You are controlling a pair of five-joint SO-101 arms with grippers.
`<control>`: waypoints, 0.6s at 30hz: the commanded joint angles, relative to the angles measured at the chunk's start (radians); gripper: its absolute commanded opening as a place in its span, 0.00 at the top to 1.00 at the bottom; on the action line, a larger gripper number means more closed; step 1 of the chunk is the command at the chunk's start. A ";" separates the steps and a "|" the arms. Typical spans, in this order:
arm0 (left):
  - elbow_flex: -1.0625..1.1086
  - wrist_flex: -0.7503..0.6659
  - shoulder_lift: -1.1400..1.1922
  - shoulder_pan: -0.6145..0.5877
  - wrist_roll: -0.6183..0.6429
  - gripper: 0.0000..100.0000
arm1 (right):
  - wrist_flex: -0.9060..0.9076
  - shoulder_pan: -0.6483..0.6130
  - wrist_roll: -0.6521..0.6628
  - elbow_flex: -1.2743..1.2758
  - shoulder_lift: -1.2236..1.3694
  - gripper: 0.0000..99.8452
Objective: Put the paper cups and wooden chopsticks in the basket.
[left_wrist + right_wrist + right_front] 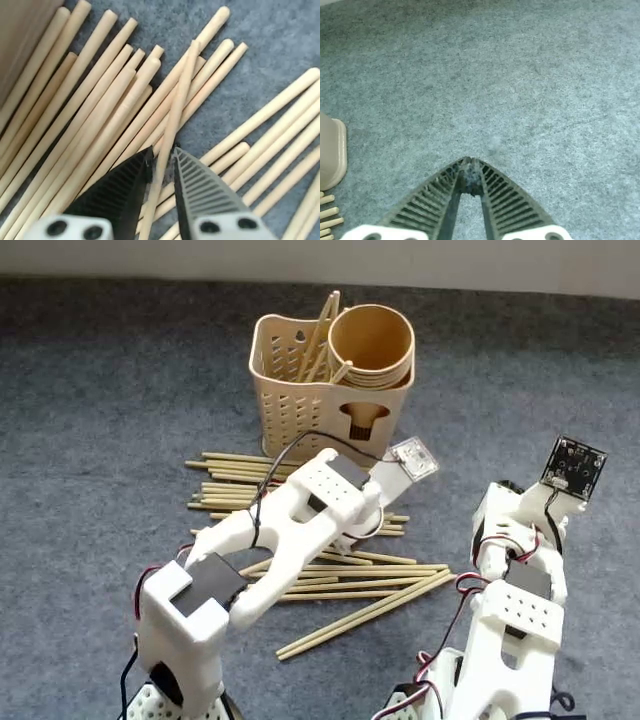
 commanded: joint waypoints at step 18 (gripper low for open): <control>-0.076 0.222 -0.194 0.045 -0.006 0.99 | -0.028 -0.008 0.014 -0.007 -0.010 0.99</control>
